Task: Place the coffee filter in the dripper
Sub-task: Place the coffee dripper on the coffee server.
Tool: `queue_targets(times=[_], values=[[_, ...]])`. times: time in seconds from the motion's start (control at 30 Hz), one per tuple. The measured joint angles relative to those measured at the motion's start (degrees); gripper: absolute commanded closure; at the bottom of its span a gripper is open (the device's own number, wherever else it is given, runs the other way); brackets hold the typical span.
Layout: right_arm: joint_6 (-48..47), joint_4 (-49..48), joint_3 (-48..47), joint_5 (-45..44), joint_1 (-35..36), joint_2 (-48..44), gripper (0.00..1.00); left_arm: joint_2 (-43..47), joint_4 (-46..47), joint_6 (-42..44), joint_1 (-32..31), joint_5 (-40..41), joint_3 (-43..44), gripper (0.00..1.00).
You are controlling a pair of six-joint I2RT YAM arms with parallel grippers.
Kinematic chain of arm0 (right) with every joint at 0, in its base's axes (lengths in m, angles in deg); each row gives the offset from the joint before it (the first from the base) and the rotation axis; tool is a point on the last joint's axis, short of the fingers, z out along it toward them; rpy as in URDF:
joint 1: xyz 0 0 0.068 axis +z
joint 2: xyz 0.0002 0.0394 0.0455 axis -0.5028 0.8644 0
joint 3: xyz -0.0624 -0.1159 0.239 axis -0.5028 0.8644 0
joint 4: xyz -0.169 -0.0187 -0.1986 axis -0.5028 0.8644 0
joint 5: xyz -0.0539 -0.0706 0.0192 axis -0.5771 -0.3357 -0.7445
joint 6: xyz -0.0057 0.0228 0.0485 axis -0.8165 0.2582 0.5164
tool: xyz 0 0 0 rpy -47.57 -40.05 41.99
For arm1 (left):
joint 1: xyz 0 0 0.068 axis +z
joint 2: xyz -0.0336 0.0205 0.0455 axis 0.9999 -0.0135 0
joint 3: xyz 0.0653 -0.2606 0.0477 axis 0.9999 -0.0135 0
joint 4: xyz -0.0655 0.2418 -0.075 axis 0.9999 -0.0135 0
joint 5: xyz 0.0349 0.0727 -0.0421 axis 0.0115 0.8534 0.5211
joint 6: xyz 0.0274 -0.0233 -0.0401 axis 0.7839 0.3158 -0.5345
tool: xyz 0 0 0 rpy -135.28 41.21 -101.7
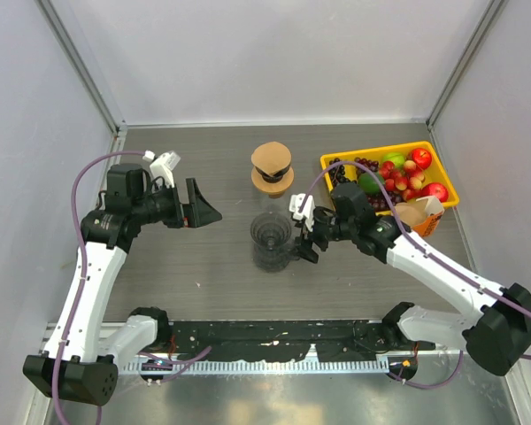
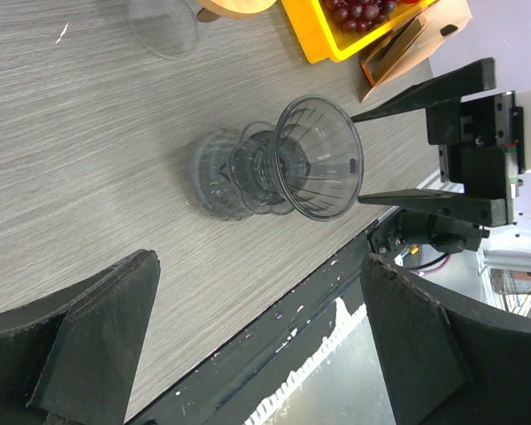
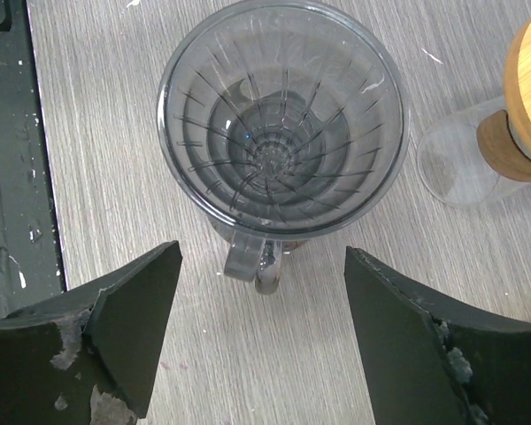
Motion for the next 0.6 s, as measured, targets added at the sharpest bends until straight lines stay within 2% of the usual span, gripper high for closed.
queue_targets(times=[0.2,0.43,0.6], values=[[-2.16,8.09,-4.72,0.22,-1.95,-3.50,0.14,-0.09,0.02,1.20,0.00,0.00,0.02,0.01],[-9.20,24.11,-17.59,1.11,-8.59,-5.18,0.15,-0.42,1.36,4.07,0.00,-0.44,0.02,0.00],[-16.48,37.66,-22.84,-1.20,-14.40,-5.09,0.20,-0.52,2.82,7.10,0.00,-1.92,0.15,0.00]])
